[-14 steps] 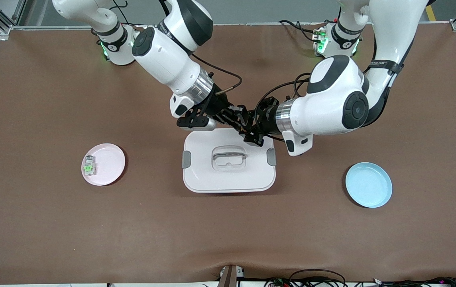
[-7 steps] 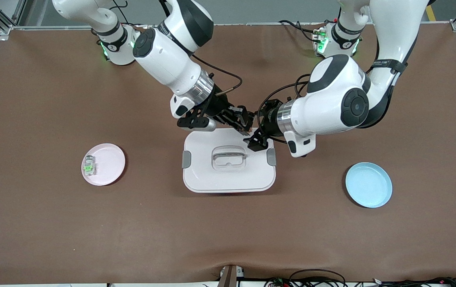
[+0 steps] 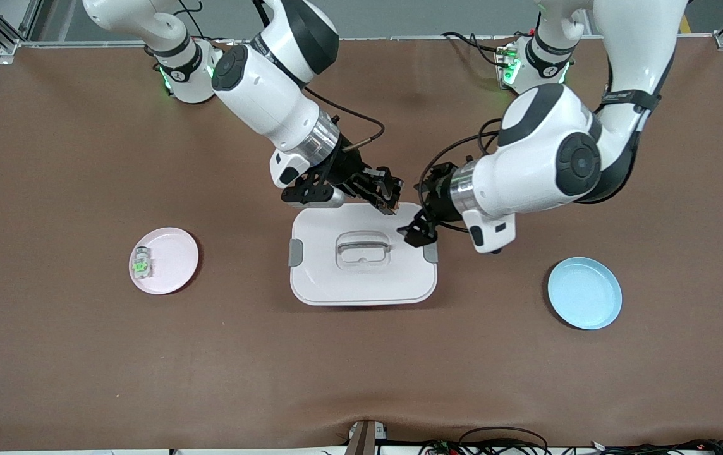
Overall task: Transfer orange switch to right arm and place
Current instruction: 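Open the left gripper and withdraw it while the right gripper carries switch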
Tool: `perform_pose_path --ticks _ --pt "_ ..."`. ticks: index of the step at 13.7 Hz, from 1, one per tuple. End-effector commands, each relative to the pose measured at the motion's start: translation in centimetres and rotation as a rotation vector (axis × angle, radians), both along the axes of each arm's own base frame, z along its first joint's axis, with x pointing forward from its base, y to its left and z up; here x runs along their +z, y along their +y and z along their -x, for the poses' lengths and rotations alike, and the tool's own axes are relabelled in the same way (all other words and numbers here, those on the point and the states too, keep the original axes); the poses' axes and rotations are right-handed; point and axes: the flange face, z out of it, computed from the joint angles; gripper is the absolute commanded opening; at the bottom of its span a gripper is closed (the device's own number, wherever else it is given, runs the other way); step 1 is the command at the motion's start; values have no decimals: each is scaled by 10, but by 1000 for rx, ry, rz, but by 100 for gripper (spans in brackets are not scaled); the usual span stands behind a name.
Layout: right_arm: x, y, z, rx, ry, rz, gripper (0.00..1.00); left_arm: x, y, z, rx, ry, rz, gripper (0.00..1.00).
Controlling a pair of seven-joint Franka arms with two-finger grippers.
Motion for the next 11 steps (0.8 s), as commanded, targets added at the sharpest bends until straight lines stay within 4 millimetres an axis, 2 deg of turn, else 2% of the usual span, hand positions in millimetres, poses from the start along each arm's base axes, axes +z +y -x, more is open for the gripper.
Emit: perform_pose_path --ticks 1,4,7,10,11 --pt "1 0 -3 87 -57 39 0 32 33 -4 -66 -117 -35 100" --pt "-8 -3 -2 238 -111 138 0 45 65 -4 -211 -178 -91 100" --pt "-10 -13 -6 391 -180 272 0 60 106 1 -341 -202 -219 100" --pt "-21 -38 -18 562 -204 372 0 69 148 2 -496 -222 -344 100" --pt "-26 -52 -24 614 -187 400 0 68 165 1 -587 -214 -373 100"
